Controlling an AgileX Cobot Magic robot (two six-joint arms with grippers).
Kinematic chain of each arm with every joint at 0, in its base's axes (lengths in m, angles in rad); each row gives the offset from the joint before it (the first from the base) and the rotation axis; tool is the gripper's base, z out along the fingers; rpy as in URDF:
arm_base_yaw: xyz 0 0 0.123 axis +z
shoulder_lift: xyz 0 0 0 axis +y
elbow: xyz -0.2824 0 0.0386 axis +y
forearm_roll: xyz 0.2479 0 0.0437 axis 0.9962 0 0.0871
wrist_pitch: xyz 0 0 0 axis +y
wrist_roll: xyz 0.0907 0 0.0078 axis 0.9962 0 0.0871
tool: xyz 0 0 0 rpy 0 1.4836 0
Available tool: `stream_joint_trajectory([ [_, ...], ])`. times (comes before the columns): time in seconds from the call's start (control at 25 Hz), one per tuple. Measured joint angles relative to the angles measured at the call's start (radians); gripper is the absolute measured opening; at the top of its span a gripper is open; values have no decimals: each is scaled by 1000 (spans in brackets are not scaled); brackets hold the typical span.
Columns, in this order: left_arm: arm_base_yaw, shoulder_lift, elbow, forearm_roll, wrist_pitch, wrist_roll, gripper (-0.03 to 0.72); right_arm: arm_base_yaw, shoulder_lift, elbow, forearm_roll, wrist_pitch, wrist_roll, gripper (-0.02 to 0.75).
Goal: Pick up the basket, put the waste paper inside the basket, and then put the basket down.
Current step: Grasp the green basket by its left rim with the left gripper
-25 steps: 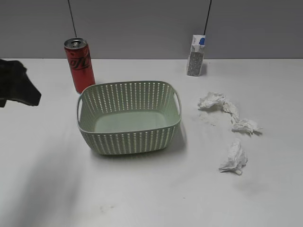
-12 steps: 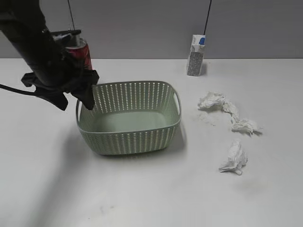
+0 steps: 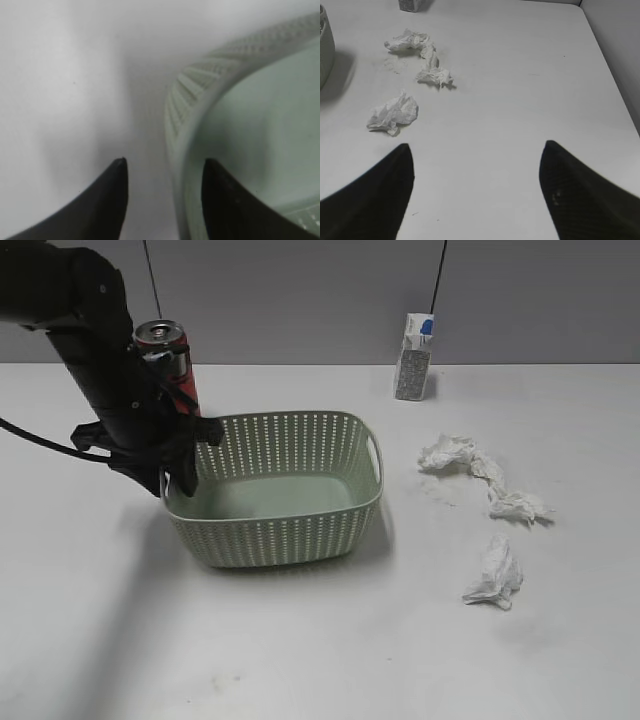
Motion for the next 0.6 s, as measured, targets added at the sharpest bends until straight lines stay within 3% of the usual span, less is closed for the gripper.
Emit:
stream_joint_trajectory([
  [0.2, 0, 3, -3, -1, -5, -2, 131, 0, 0, 0, 0, 0, 0, 592],
  [0.36, 0, 3, -6, 5, -1, -4, 14, 0, 0, 0, 0, 0, 0, 592],
  [0.6, 1, -3, -48, 16, 101, -3, -1, 0, 0, 0, 0, 0, 0, 592],
])
